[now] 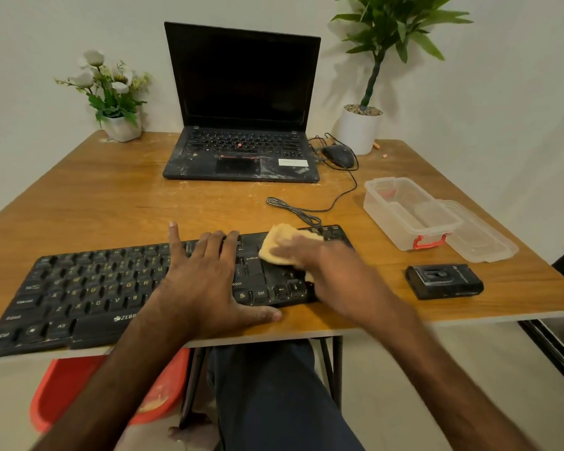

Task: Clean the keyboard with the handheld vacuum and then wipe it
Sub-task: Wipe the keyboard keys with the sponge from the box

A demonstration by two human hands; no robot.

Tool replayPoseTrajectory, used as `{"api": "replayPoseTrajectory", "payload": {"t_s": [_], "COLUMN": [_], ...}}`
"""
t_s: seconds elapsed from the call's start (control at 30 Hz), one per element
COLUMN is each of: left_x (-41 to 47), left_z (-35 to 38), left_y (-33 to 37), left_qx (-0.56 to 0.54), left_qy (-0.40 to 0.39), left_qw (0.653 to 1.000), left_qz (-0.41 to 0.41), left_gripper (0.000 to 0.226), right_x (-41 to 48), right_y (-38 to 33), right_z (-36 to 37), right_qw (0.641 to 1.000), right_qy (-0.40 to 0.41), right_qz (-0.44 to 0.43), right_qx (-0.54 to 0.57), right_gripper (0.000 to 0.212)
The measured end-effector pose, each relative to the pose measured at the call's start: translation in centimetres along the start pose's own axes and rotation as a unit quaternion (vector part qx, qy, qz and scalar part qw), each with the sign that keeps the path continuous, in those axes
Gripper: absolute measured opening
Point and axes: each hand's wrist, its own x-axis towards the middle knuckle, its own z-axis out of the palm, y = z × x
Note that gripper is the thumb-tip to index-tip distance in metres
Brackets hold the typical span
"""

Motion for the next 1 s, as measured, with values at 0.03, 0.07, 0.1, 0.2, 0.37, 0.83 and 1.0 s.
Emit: {"api": "replayPoseTrajectory", "payload": {"t_s": [0.03,0.07,0.1,0.2,0.37,0.83,1.0], "left_x": [0.0,0.0,0.0,0.0,0.1,0.0,0.1], "left_z": [0.0,0.1,0.3,0.3,0.1,0.2,0.3], "left_y": [0.0,-0.1,-0.2,-0.2,-0.1,-0.2,-0.4], "left_qx": [-0.001,-0.004,-0.006,-0.003,0.004,0.004,0.005], "left_qy": [0.0,0.003,0.006,0.007,0.005,0.009,0.005], "left_qw": [1.0,1.0,1.0,1.0,1.0,1.0,1.0], "left_qz": [0.001,0.002,0.002,0.001,-0.002,0.005,0.019], "left_gripper": [0.148,0.151,0.153,0.15,0.147,0.145,0.131], "right_x": [-0.8,-2.2,-3.6,-6.7,-7.0,-9.2,-9.1], "right_y": [-0.5,-0.8,-0.8,-0.5,-0.6,-0.8,-1.6], "right_z": [1.1,1.8,2.3,0.3,-0.7,1.5,2.6], "right_qw": [0.998,0.995,0.992,0.994,0.998,0.978,0.98], "right_qy": [-0.039,-0.068,-0.068,-0.008,0.056,0.161,0.151], "right_qz": [-0.037,-0.066,-0.104,-0.108,0.021,0.069,0.011], "right_qx": [0.015,0.021,0.008,-0.008,-0.035,-0.111,-0.127], "right_gripper": [0.068,0.07,0.076,0.091,0.084,0.087,0.078]}}
